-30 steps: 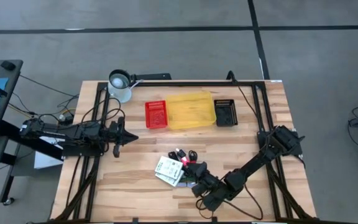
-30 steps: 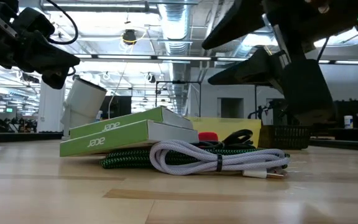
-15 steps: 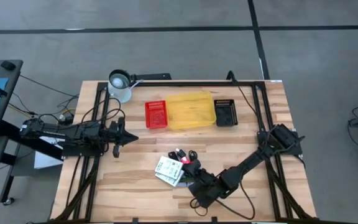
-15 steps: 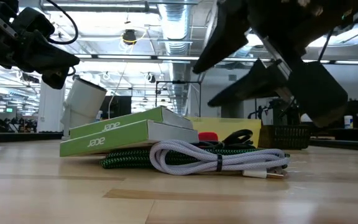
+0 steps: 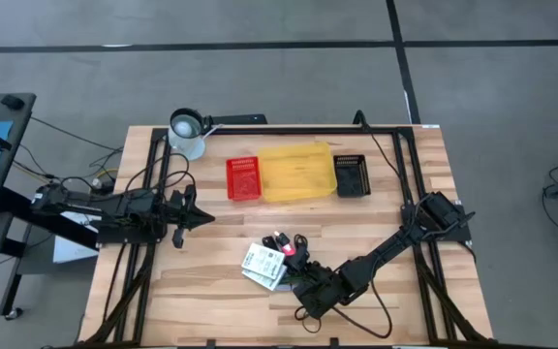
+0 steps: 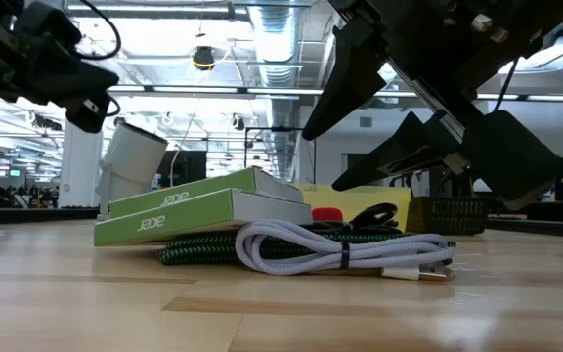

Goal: Pick and place items into bin
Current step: Put the top white card reader box into the red bin

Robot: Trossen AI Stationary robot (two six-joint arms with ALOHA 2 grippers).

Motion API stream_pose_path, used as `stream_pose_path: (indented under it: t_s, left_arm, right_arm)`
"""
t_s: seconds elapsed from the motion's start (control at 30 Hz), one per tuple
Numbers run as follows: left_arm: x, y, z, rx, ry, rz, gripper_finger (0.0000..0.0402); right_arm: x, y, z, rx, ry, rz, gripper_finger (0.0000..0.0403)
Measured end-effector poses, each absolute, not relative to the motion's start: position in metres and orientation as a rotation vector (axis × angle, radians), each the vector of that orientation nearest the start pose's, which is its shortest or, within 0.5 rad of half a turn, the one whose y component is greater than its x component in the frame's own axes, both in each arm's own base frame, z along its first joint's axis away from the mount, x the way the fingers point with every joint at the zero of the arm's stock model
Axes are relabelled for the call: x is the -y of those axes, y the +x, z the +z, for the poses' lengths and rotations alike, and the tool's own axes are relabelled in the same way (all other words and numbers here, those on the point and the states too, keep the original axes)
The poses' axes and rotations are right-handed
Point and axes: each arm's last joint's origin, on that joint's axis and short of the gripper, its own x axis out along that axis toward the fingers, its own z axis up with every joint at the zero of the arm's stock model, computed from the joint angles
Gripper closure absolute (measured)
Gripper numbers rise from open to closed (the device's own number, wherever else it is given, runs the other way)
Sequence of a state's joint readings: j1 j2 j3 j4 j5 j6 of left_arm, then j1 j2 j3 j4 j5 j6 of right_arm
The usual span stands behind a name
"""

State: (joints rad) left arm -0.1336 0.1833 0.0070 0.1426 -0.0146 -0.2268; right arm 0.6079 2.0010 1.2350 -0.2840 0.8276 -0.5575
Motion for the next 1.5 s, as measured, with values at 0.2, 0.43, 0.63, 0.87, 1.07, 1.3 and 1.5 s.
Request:
stream_pose_path:
  t_s: [0.2,0.43,0.63,0.87,1.07,1.3,1.5]
  left_arm:
    - [0.018,0.109,0.162,-0.076,-0.229,-0.109,0.0401]
    - [0.028,0.119,0.153,-0.179,-0.241,-0.14,0.0401]
    - [0.037,0.131,0.156,-0.25,-0.215,-0.159,0.0401]
    - [0.042,0.146,0.154,-0.306,-0.165,-0.141,0.0401]
    - [0.045,0.157,0.145,-0.411,-0.138,-0.143,0.0401]
    - [0.049,0.169,0.138,-0.466,-0.102,-0.122,0.0401]
    - [0.056,0.184,0.134,-0.541,-0.075,-0.216,0.0401]
  right_arm:
    - [-0.206,0.334,0.141,-0.855,-1.216,0.027,0.0177]
    - [-0.206,0.334,0.141,-0.854,-1.216,0.026,0.0177]
    - [-0.206,0.334,0.141,-0.853,-1.216,0.023,0.0177]
    - [-0.207,0.334,0.142,-0.85,-1.207,0.015,0.0177]
    - [-0.209,0.332,0.141,-0.848,-1.212,0.021,0.0177]
    - [-0.208,0.332,0.141,-0.849,-1.212,0.02,0.0177]
    - [-0.208,0.332,0.141,-0.848,-1.213,0.021,0.0177]
